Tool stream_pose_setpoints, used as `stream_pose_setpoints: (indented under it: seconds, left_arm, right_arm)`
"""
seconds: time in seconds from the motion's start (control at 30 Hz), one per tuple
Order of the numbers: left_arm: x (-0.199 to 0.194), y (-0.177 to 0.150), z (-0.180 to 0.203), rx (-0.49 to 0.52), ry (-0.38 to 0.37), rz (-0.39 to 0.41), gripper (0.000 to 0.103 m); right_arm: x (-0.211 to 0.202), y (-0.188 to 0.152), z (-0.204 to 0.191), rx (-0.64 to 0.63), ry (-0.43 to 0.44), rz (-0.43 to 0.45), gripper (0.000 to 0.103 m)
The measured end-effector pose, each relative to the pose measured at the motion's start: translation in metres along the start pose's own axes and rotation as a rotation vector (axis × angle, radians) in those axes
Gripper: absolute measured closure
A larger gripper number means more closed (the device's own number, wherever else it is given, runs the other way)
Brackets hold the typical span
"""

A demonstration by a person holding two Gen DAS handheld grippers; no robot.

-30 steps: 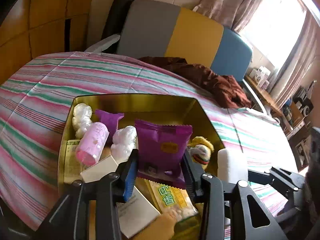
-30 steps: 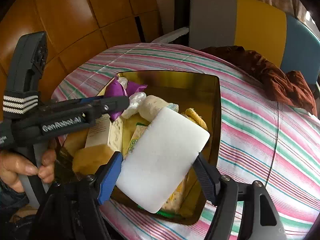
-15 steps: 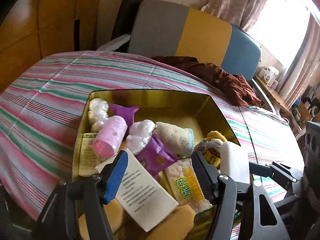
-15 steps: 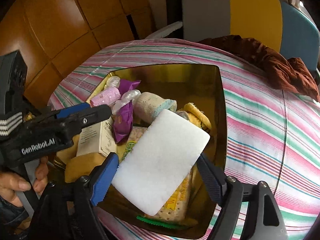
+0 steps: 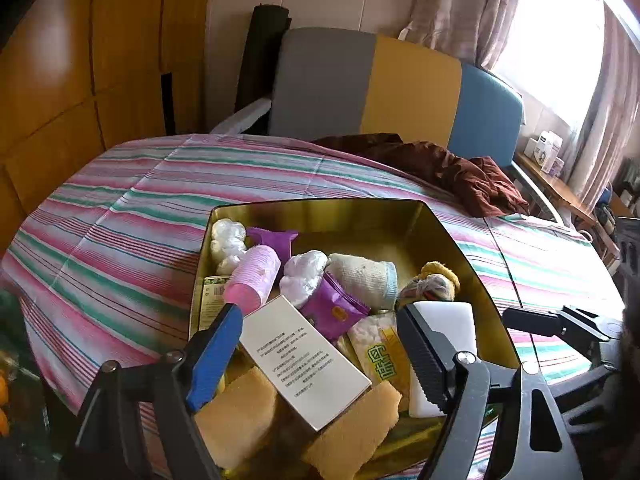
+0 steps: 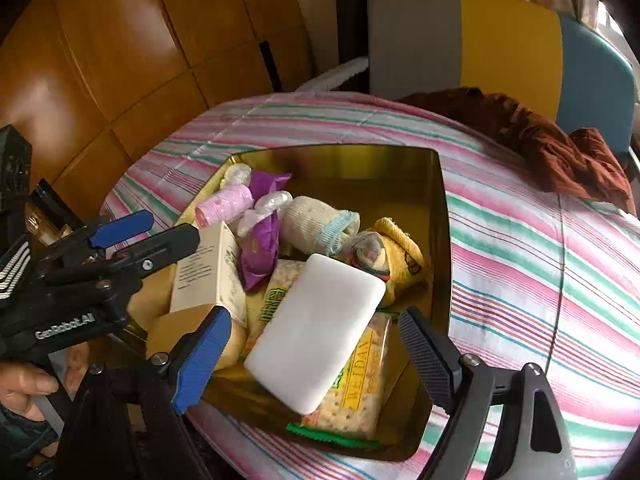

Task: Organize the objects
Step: 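Carry the sponge and purple packet to the gold tray and release them, then withdraw both open grippers from the tray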

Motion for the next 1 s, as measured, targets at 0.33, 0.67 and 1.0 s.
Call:
stream_pose_setpoints:
  seconds: [0.33,0.67,1.0]
  left_arm:
    - [-0.015,-0.009,-0.005,-0.017,0.077,0.011,0.007]
    - [-0.026,-0.010,0.001,-0.013,0.113,0.037,0.000]
    - [-0.038,-0.014,0.011,-0.025,0.160,0.056,0.000]
  right_arm:
    - [0.021,-0.013,-0.022,-0.130,-0.087,-0.018,0.016]
    - [0.028,-0.017,-0.008,-0.100,-0.149,-0.028,0.016]
    - [-0.016,-0.020,-0.010,0.017,-0.231,0.106,0.016]
Point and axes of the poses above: each gripper's, at about its wrist camera, not at the fingertips, and x roughly the way its jaws point, z to its right, y to its top, the point moved 1 cm from there along x, roughly the way its jaws point, and after that the axes turned 5 degrees about z, right-handed, at the moved point
